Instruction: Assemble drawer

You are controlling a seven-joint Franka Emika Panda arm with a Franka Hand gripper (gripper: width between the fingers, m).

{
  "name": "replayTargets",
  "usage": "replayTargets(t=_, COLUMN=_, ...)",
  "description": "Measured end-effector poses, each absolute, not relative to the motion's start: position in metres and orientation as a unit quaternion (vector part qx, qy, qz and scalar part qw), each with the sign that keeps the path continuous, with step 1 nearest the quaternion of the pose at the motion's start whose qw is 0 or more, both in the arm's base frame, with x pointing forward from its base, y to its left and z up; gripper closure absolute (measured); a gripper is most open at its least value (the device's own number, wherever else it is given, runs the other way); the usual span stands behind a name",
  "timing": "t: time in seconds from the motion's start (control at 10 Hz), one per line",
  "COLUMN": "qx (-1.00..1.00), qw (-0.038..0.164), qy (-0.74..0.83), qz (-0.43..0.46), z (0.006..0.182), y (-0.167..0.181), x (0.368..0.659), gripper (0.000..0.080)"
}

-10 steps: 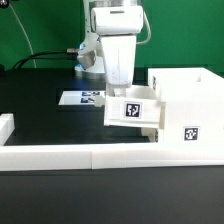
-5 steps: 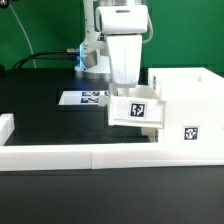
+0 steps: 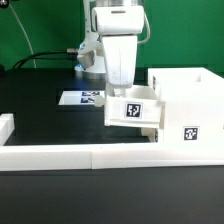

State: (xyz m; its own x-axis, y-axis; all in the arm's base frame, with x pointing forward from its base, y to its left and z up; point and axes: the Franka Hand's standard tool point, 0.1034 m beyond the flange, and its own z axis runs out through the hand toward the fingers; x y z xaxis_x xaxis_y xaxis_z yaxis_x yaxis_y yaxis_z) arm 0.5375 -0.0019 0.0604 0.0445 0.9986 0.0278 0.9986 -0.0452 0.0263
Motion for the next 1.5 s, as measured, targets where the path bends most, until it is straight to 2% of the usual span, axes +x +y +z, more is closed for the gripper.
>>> replayTargets(t=1.5, qx=-0.696, qw=-0.006, qy=-0.718, qz=-0.014, z=0.0603, y=0.0011, x=0.5393, gripper=0.0757)
